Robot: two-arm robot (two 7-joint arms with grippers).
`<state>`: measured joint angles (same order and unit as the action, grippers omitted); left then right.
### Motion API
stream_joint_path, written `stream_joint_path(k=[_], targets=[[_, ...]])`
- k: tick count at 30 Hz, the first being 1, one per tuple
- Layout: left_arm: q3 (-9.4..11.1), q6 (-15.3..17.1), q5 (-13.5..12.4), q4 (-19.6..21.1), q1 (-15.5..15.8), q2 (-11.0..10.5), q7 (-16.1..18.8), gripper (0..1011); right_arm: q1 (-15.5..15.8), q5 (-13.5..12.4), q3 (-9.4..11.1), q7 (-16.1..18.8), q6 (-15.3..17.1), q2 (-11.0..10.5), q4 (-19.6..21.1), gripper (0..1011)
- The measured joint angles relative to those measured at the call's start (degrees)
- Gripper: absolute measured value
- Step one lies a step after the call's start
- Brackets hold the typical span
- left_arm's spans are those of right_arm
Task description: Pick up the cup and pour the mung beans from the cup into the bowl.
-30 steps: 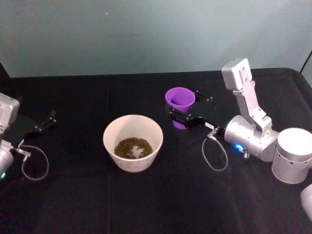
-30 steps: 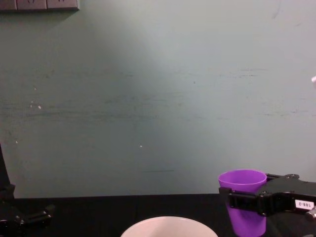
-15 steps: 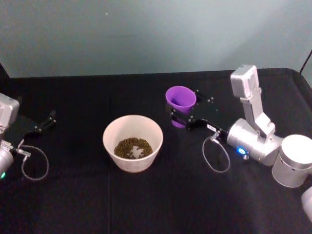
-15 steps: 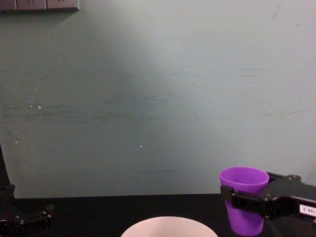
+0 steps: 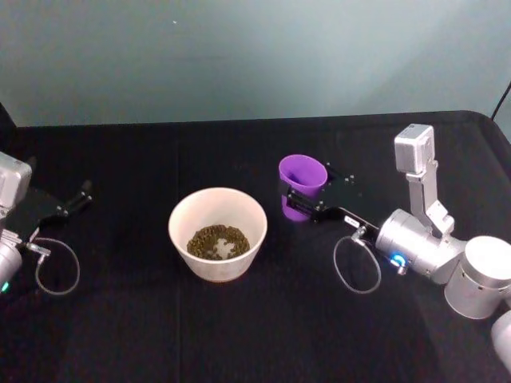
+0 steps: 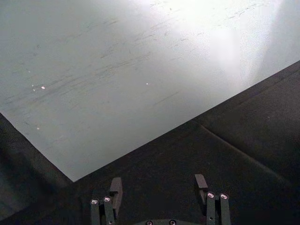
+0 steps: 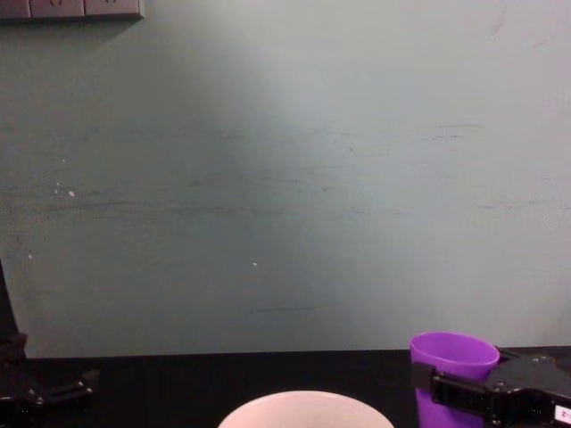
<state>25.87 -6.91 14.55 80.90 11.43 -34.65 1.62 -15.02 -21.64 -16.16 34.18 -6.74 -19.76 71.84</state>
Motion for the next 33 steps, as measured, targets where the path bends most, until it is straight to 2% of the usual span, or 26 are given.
stream_joint_path(k=[5, 21, 33], targets=[[-0.01, 0.0, 0.0, 0.0, 0.0, 0.0, 0.0, 1000, -0.38, -0.85, -0.58, 0.21, 0.27, -0.08, -1.13, 733], [-0.01, 0.0, 0.0, 0.0, 0.0, 0.0, 0.0, 1000, -1.9, -0.72, -3.6, -0.38, -0.25, -1.49, -3.55, 733], [0.0, 0.0, 0.0, 0.0, 0.0, 0.0, 0.0, 1000, -2.25, -1.64, -4.48, -0.69, -0.52, -2.04, -4.09, 733]])
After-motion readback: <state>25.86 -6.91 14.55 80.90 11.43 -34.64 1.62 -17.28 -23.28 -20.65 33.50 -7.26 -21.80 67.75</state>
